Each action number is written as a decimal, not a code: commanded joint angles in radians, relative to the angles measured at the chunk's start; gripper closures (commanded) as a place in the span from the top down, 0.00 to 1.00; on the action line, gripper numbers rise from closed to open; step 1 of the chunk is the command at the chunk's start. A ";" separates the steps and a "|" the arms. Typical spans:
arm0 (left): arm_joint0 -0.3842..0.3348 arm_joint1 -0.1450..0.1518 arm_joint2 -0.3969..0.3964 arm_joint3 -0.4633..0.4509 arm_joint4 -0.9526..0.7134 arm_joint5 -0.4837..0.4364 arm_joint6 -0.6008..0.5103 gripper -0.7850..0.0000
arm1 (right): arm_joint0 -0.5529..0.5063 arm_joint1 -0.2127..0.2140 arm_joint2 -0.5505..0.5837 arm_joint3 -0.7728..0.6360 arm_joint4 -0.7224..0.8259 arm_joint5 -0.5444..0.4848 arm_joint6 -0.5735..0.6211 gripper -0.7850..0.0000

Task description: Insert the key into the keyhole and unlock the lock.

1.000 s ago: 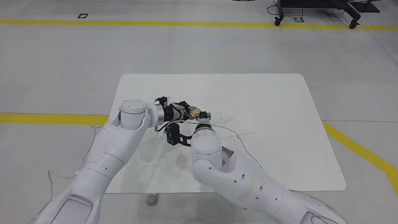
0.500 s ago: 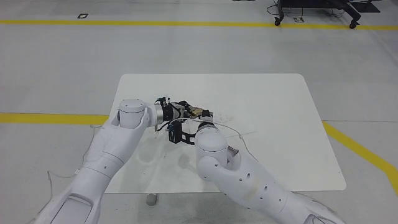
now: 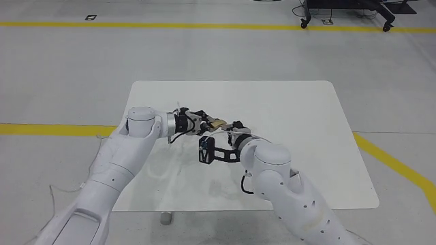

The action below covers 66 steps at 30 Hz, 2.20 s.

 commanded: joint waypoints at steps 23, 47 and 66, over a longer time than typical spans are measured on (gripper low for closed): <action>-0.022 -0.003 0.039 0.024 0.015 -0.001 -0.033 0.00 | 0.003 0.002 -0.001 0.023 -0.014 -0.017 -0.051 0.00; -0.022 -0.001 0.042 0.020 0.005 -0.015 -0.037 0.00 | -0.007 0.001 -0.006 0.007 -0.028 -0.012 -0.050 0.00; -0.022 0.002 0.051 0.011 0.020 -0.015 -0.024 0.00 | 0.016 -0.016 -0.043 0.031 -0.033 -0.001 0.046 0.00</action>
